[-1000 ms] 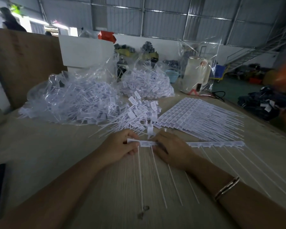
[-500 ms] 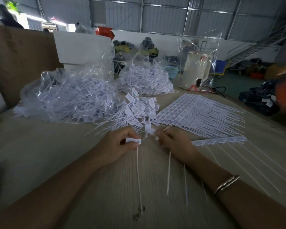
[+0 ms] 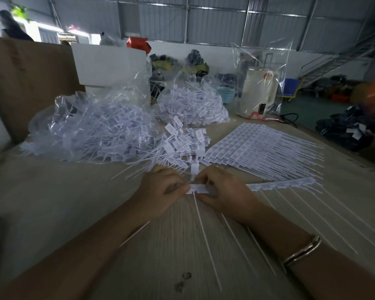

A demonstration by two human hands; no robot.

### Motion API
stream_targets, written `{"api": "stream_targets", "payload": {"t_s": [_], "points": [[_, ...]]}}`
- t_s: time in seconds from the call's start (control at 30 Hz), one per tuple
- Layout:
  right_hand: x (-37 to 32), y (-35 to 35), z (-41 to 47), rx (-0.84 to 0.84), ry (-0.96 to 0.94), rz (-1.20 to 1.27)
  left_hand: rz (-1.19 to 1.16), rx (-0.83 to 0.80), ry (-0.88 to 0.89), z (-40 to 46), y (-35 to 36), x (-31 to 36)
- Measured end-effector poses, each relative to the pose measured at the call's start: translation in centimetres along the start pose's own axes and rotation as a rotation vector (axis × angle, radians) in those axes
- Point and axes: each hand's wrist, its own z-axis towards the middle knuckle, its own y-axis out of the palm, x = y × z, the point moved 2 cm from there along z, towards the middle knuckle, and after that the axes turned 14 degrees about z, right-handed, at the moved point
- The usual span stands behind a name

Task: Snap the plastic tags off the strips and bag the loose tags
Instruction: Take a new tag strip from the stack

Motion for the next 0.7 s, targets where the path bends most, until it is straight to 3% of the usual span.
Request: {"api": "stream_targets", "payload": {"t_s": [0.17,0.23,0.3,0.37,0.47,0.6,0.7], "points": [[0.8,-0.2,-0.1,-0.059,0.106,0.099,-0.014,0.015,0.063,0.3,-0.6,0.1],[1.5,-1.0,-0.1,0.018,0.2,0.2,0.005,0.045,0.099,0.1,-1.0,-0.5],[2.2,-2.0,-0.5,0.07,0.263,0.231,-0.018,0.046,0.006,-0.1,-1.4,-1.5],[2.3,-2.2,-0.9,0.045,0.243,0.176,0.038,0.054,-0.08,-0.3,-1.5,-2.1],[1.0,-1.0,-0.5,0.008,0.161,0.136,0.239,0.097,-0.05,-0.3,-1.2,-1.4],[-1.2,0.6,0.4,0.025,0.024,0.131,0.079,-0.014,-0.091,0.4,-0.4,0.4],[-1.2,0.1,0.3,-0.009,0.03,0.178,0.036,-0.088,-0.111,0.6,0.2,0.8]]}}
